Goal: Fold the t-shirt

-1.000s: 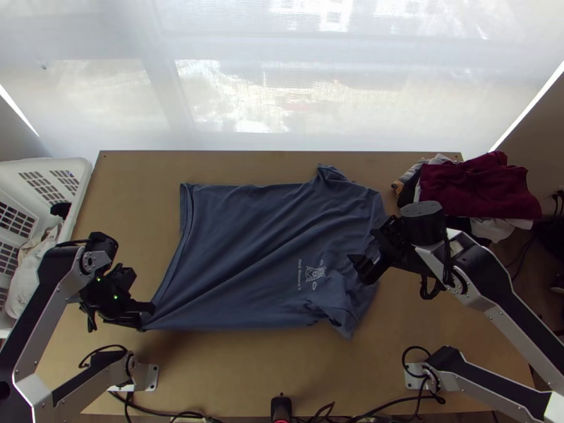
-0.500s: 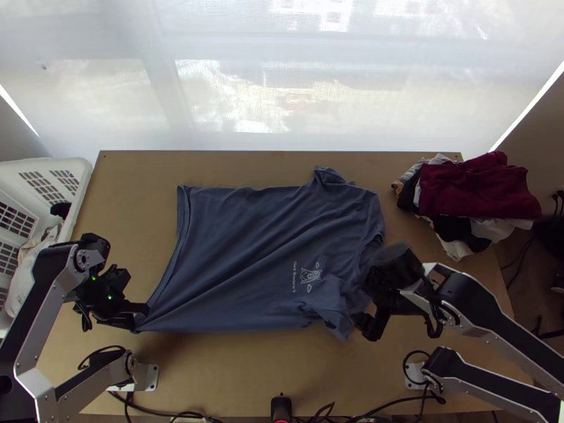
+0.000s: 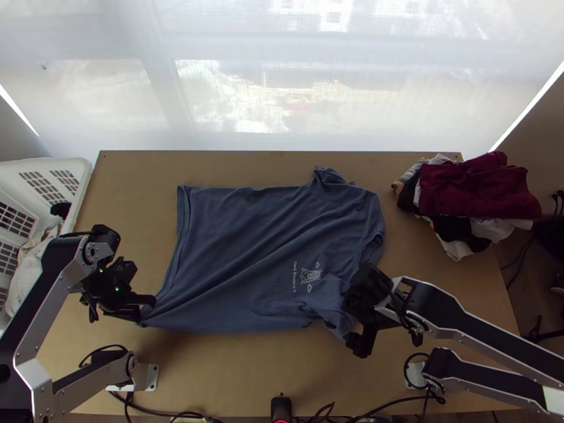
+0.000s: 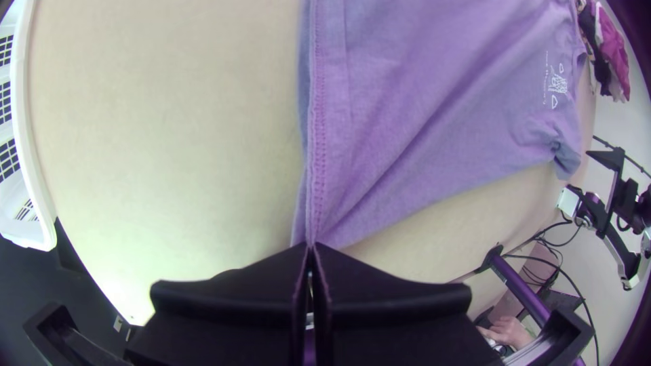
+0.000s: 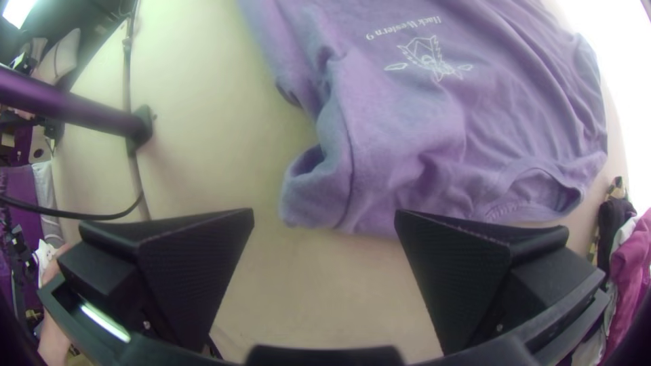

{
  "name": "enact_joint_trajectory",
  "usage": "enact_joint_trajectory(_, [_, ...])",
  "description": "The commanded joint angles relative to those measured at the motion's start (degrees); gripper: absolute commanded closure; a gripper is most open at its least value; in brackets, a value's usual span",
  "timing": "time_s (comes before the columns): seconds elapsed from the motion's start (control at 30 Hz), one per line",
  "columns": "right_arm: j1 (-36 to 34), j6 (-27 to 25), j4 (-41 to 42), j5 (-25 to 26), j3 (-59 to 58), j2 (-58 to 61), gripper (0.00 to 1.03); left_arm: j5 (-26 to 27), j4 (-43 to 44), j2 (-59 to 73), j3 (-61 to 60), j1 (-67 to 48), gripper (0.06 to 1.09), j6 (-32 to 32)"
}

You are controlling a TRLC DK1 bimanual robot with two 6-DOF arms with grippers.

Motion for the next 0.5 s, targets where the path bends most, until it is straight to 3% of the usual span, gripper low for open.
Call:
enact_joint_trajectory(0.0, [0.7,-0.1,7.0,-0.1,-2.5,6.4,0.07,0.3,0.2,1.1,1.2,-1.0,1.05,-0.9])
enact_joint_trajectory(0.1, [0.5,-0.2,10.1,-0.1,-3.3,9.3,0.18,0.5,0.4,1.8,1.4,-1.1,1.05,-1.0])
enact_joint_trajectory(0.4, [-1.4,0.1,14.1,-0.1,-4.3,12.4,0.93,0.6,0.5,3.2,2.8,-1.1,1.05,-1.0])
enact_joint_trajectory(0.43, [-1.9,0.0,14.1,-0.1,-4.0,11.2,1.0,0.6,0.5,3.2,2.8,-1.1,1.05,-1.0])
enact_joint_trajectory(0.47, [-2.6,-0.1,14.0,0.0,-3.7,9.9,1.0,0.6,0.5,3.2,2.8,-1.1,1.05,-1.0])
